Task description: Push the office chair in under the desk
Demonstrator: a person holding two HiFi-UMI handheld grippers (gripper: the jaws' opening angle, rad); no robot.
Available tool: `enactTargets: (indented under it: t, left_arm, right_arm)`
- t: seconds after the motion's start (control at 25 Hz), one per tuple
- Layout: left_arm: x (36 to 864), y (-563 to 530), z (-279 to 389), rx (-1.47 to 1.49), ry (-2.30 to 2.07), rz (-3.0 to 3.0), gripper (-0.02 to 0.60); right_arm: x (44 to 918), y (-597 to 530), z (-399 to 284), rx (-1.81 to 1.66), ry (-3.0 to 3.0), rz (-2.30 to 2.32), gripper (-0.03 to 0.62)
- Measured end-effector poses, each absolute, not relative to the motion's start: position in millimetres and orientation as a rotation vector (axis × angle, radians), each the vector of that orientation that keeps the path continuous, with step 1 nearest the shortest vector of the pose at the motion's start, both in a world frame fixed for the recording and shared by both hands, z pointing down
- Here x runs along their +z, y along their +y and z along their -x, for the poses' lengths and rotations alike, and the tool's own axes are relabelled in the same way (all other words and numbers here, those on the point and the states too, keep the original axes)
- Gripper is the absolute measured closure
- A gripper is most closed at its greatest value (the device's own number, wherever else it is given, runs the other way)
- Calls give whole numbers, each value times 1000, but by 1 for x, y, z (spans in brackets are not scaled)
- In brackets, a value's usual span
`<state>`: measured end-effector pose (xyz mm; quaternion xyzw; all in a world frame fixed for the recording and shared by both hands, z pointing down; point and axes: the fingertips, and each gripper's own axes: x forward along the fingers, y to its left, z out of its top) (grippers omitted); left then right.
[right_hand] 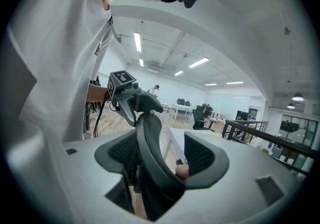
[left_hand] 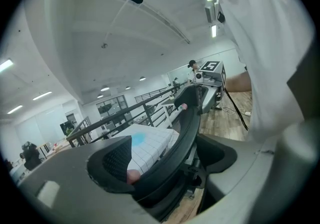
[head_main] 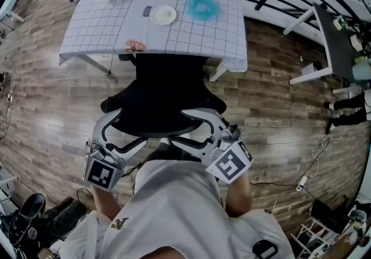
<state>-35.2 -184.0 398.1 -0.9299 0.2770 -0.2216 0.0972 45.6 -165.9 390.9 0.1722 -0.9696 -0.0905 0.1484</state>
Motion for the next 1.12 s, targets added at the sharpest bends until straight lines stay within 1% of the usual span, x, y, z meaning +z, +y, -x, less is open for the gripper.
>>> enactTargets:
  t: [0.96,1.12]
  left_arm:
    - [403,-237,46,-650,748,2761,178]
    - [401,-246,44,-602,719,2757,181]
  right_arm:
    - [394,-217,-35,-227,-2757,-583,287]
    - [393,-228,-36,-225,-2743,-590,287]
